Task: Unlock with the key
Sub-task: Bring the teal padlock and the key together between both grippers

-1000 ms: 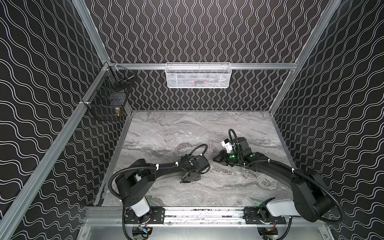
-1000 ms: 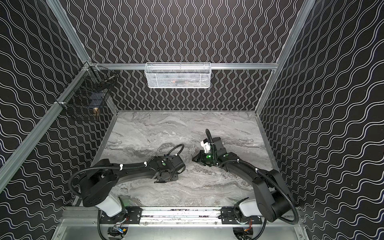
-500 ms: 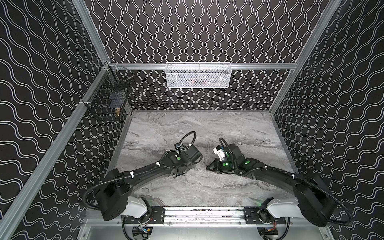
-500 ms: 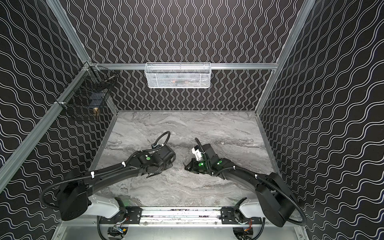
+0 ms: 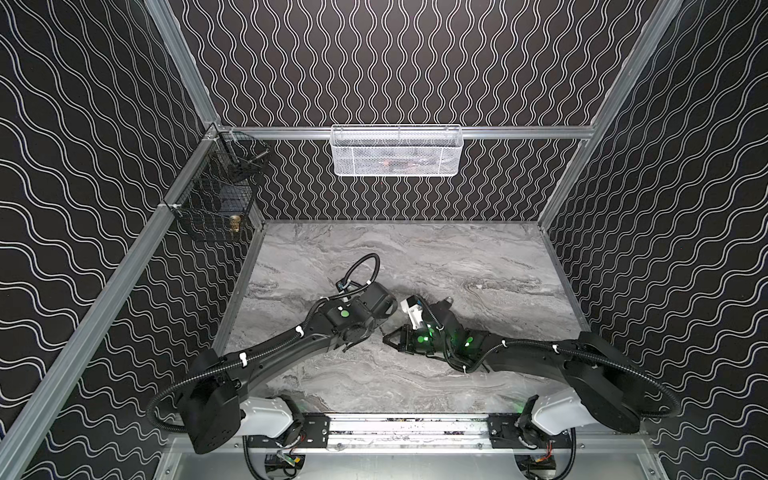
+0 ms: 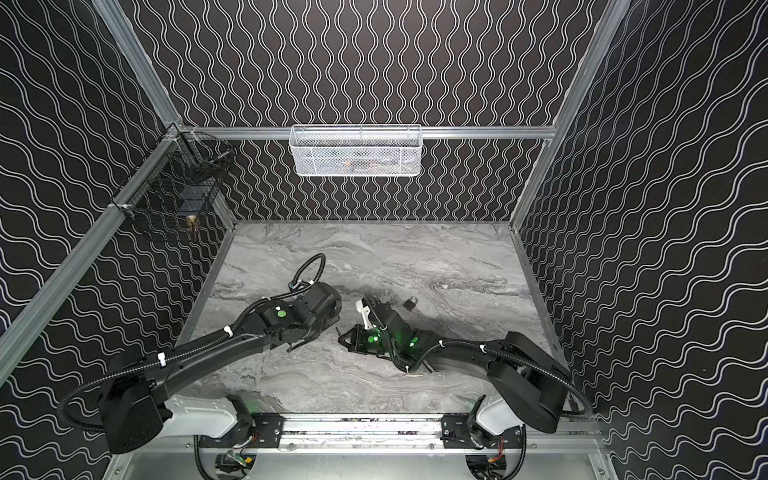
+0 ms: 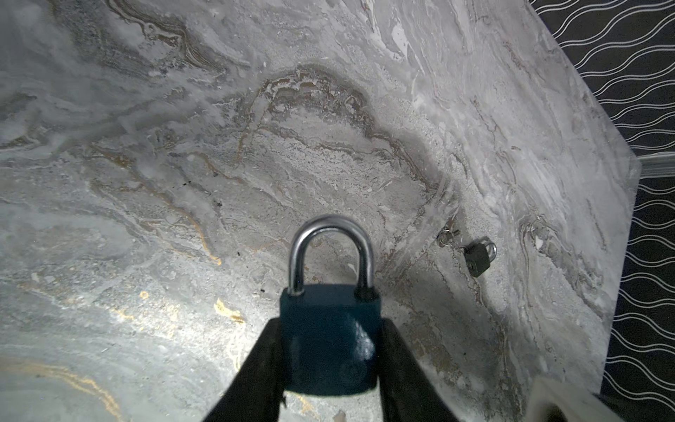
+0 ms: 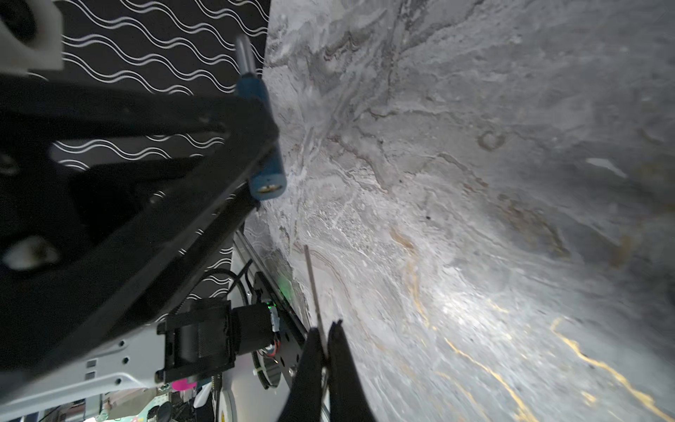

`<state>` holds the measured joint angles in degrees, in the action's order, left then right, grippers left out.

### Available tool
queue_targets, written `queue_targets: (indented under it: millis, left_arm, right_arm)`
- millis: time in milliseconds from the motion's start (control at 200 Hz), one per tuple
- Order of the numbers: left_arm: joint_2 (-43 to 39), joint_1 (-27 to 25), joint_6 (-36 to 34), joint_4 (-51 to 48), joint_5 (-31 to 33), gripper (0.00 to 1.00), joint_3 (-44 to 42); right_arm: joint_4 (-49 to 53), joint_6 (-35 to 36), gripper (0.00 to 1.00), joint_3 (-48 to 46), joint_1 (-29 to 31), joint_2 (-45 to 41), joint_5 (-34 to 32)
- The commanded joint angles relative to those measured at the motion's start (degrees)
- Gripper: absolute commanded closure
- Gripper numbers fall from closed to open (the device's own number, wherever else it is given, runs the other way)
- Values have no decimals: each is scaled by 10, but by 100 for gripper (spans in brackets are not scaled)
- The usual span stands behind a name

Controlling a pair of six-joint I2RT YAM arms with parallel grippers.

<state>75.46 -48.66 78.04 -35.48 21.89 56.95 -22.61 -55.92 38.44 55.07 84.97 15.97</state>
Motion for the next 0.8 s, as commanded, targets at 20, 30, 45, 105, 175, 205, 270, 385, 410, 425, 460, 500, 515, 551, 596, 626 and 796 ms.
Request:
queue_targets:
  millis: [20, 30, 45, 105, 175, 205, 270, 385, 410, 425, 460, 500, 515, 551, 596, 626, 796]
  left_arm:
    - [-14, 7, 4, 16, -3, 79, -6]
    - [-15, 8, 5, 16, -6, 79, -6]
    - [-16, 8, 6, 17, -9, 79, -7]
    - [-22, 8, 3, 25, -15, 79, -10]
    - [-27, 9, 7, 24, -13, 79, -11]
    - [-27, 9, 5, 23, -14, 79, -10]
    - [-28, 9, 2, 21, -17, 79, -7]
    - [-28, 10, 2, 21, -21, 79, -7]
    - [-28, 10, 1, 23, -22, 79, -7]
    - [-29, 10, 1, 23, -23, 79, -8]
    - [-29, 10, 2, 22, -25, 79, -8]
    - [-32, 10, 2, 23, -26, 79, -8]
    - [-32, 10, 2, 23, -26, 79, -8]
    - [-34, 11, 3, 22, -26, 79, -9]
    - [-35, 11, 4, 22, -26, 79, -9]
    - [-37, 11, 2, 23, -27, 79, -9]
    - [-37, 11, -1, 23, -33, 79, -8]
  right_arm:
    - [-85, -4, 100, 3, 3, 8, -13]
    - [-87, -3, 100, 3, 2, 9, -11]
    - [-87, -3, 100, 4, 3, 11, -10]
    - [-77, 1, 100, 10, 3, 14, -15]
    - [-97, -3, 100, 4, 4, 17, -15]
    - [-102, -4, 100, 3, 4, 18, -15]
    - [-93, 1, 100, 9, 5, 21, -15]
    - [-100, 6, 100, 11, 9, 25, -12]
    - [-95, 8, 100, 14, 10, 26, -14]
    - [-94, 8, 100, 14, 10, 27, -14]
    - [-96, 8, 100, 15, 10, 28, -13]
    - [-101, 7, 100, 13, 10, 29, -15]
    - [-101, 7, 100, 13, 10, 29, -16]
    - [-102, 10, 100, 14, 10, 27, -19]
    - [-94, 12, 100, 17, 10, 26, -24]
    - [-88, 14, 100, 21, 10, 28, -26]
    - [-96, 8, 100, 16, 9, 31, -34]
